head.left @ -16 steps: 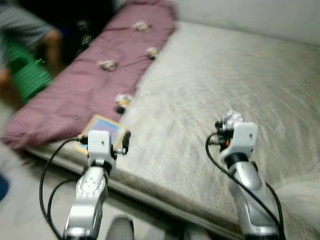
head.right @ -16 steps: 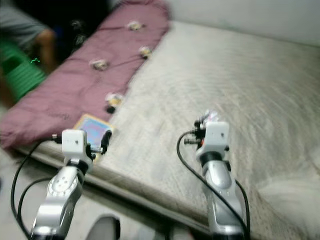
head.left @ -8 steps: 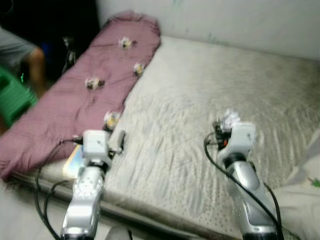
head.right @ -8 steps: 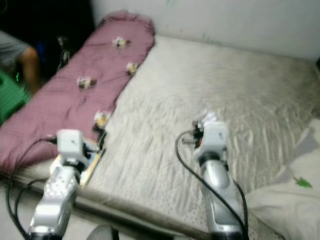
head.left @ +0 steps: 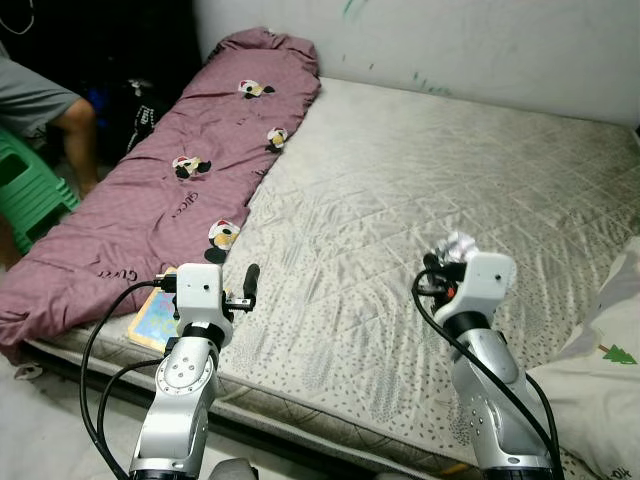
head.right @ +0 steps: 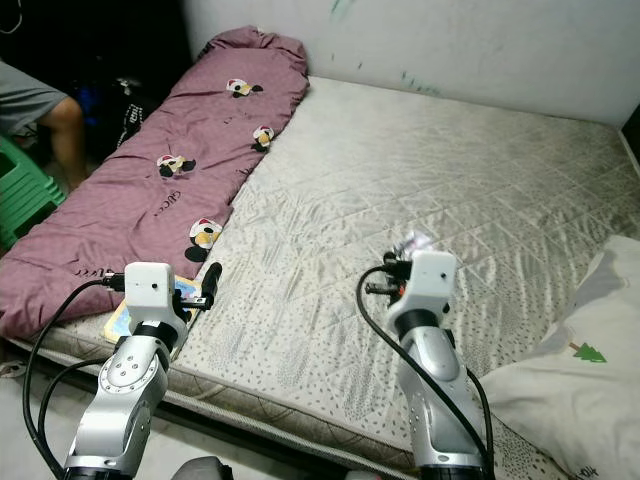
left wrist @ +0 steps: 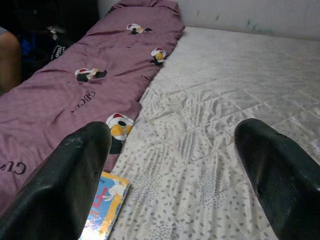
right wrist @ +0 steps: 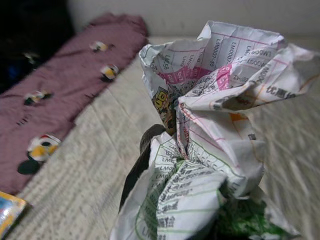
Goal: Clean up the room
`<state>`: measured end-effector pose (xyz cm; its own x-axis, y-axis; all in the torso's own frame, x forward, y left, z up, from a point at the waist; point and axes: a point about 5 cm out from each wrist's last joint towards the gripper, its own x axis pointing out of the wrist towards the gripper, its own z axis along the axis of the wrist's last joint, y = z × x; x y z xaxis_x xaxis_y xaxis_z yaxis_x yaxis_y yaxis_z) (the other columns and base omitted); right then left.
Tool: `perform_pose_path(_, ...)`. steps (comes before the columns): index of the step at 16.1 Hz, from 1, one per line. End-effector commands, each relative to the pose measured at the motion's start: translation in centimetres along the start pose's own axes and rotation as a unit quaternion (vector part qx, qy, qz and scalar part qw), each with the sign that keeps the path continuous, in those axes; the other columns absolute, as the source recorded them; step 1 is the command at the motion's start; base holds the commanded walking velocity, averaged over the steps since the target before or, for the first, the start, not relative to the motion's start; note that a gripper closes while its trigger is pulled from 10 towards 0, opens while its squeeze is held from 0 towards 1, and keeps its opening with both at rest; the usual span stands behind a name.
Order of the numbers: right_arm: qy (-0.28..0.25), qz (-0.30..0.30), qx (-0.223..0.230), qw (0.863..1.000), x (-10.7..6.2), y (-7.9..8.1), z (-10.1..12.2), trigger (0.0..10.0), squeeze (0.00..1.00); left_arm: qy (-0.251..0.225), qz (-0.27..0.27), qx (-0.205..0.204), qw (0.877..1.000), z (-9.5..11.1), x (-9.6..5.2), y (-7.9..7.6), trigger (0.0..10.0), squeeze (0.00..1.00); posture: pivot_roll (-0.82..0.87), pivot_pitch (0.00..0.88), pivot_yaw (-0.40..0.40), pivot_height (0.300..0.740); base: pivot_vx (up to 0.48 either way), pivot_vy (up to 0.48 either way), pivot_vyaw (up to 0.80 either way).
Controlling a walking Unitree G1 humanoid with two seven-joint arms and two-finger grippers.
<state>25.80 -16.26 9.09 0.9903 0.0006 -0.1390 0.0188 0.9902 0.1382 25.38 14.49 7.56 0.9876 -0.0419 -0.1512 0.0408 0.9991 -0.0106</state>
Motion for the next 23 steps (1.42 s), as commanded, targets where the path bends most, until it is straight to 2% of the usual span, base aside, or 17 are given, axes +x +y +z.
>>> perform_pose_path(1, 0.018, -0.019, 0.012, 1.000, 0.0, -0.6, -0.6, 10.0, 0.00, 0.003, -0.004, -0.009, 1.000, -0.1, -0.2, 0.1, 10.0, 0.00, -0.05, 0.000, -0.009, 0.740, 0.000, 0.000, 0.00)
perform_pose_path(3, 0.017, -0.018, 0.009, 1.000, 0.3, -0.5, -0.3, 10.0, 0.00, 0.003, -0.006, -0.015, 1.000, 0.0, -0.2, 0.0, 10.0, 0.00, -0.05, 0.000, -0.008, 0.740, 0.000, 0.000, 0.00)
perform_pose_path(4, 0.021, -0.032, -0.059, 0.998, 0.8, -0.5, -0.2, 10.0, 0.00, -0.004, -0.003, -0.013, 1.000, 0.4, 0.1, 0.1, 10.0, 0.00, -0.04, 0.000, -0.013, 0.740, 0.000, 0.000, 0.00)
perform_pose_path(5, 0.011, -0.031, -0.076, 0.997, 0.9, -0.5, -0.1, 10.0, 0.00, -0.007, -0.002, -0.013, 1.000, 0.6, 0.3, 0.3, 10.0, 0.00, -0.04, 0.000, -0.013, 0.740, 0.000, 0.000, 0.00)
perform_pose_path(6, 0.020, 0.005, -0.022, 1.000, 0.9, 0.3, -0.3, 10.0, 0.00, -0.010, -0.002, -0.014, 1.000, 0.8, 0.4, 0.4, 10.0, 0.00, -0.04, 0.000, -0.013, 0.740, 0.000, 0.000, 0.00)
perform_pose_path(7, 0.016, -0.022, -0.021, 0.999, 1.0, 0.2, -0.2, 10.0, 0.00, -0.014, -0.002, -0.013, 1.000, 0.9, 0.4, 0.5, 10.0, 0.00, -0.04, 0.000, -0.011, 0.740, 0.000, 0.000, 0.00)
perform_pose_path(8, 0.008, -0.034, -0.041, 0.999, 1.0, 0.1, -0.2, 10.0, 0.00, -0.016, -0.002, -0.012, 1.000, 1.0, 0.4, 0.5, 10.0, 0.00, -0.04, 0.000, -0.010, 0.740, 0.000, 0.000, 0.00)
perform_pose_path(9, 0.028, -0.012, -0.018, 0.999, 1.0, 0.4, -0.4, 10.0, 0.00, -0.021, 0.000, -0.002, 1.000, 1.0, 0.3, 0.6, 10.0, 0.00, -0.04, 0.000, -0.010, 0.740, 0.000, 0.000, 0.00)
perform_pose_path(10, 0.025, -0.013, -0.040, 0.999, 0.8, 0.3, -0.3, 10.0, 0.00, -0.025, 0.004, 0.006, 1.000, 0.9, 0.2, 0.6, 10.0, 0.00, -0.04, 0.000, -0.012, 0.740, 0.000, 0.000, 0.00)
perform_pose_path(13, 0.013, -0.009, -0.021, 1.000, 0.4, 0.0, -0.3, 10.0, 0.00, -0.026, 0.001, -0.002, 1.000, 0.6, 0.0, 0.5, 10.0, 0.00, -0.04, 0.000, -0.007, 0.740, 0.000, 0.000, 0.00)
perform_pose_path(18, 0.007, -0.002, 0.000, 1.000, 0.8, 0.0, 0.0, 10.0, 0.00, -0.018, 0.022, -0.011, 1.000, 1.0, 0.7, 1.1, 10.0, 0.00, -0.04, 0.000, -0.010, 0.740, 0.000, 0.000, -0.80)
perform_pose_path(23, 0.004, -0.004, 0.002, 1.000, 0.9, -0.1, 0.0, 10.0, 0.00, -0.012, 0.015, -0.015, 1.000, 0.8, 0.5, 0.8, 10.0, 0.00, -0.04, 0.000, -0.014, 0.740, 0.000, 0.049, -0.80)
